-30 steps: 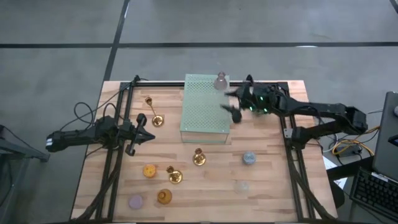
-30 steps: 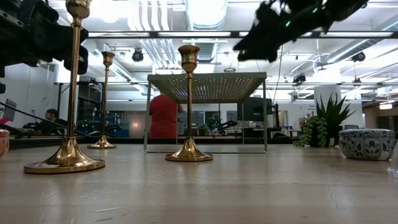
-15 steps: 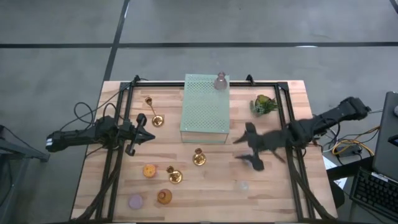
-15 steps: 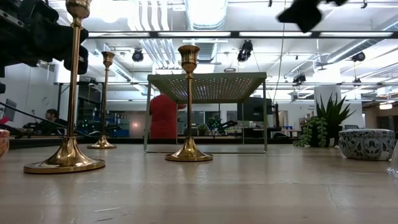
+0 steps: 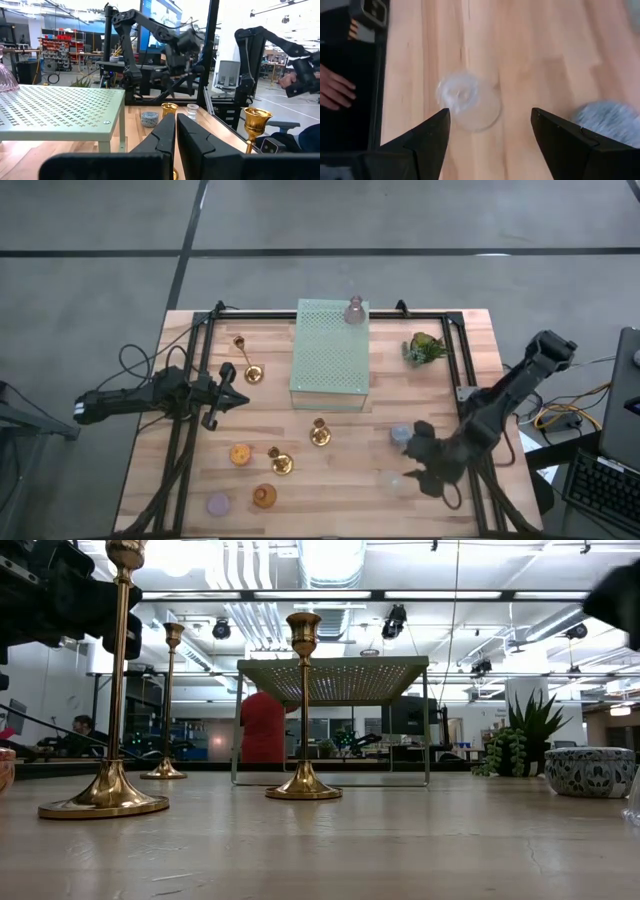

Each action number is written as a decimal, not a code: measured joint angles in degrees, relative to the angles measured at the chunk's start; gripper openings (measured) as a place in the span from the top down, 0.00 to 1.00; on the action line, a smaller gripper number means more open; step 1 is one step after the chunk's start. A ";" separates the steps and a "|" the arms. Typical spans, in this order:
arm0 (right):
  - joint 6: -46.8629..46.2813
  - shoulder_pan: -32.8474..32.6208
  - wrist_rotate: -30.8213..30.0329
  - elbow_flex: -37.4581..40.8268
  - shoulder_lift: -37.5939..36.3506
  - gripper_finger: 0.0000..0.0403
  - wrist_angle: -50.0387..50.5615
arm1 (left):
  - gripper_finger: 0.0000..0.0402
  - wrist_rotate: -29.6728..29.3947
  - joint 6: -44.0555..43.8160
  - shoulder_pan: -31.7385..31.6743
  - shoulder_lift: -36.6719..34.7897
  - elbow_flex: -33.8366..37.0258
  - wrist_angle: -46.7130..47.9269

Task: Stock candles on shelf
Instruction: Put the transparent candle vase and align it with the other pink candle vase on the shelf

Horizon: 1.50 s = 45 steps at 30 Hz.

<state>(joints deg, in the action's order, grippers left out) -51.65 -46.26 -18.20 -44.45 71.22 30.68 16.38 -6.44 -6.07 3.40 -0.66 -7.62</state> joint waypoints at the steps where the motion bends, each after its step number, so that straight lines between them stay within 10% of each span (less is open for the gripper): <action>1: -1.24 -0.62 0.00 0.00 1.27 0.34 -0.02 | 0.95 0.02 0.00 0.01 0.00 0.00 0.00; 13: -0.40 -2.36 -3.98 0.00 16.33 0.34 -7.40 | 0.95 0.00 0.00 0.01 0.02 0.00 0.17; 45: 8.58 -1.49 -22.33 -0.02 25.64 0.44 -23.75 | 0.95 0.02 0.00 0.02 0.17 0.00 1.23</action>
<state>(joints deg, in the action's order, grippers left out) -43.06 -47.75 -40.53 -44.47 96.86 6.92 16.40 -6.44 -6.04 3.57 -0.66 -6.39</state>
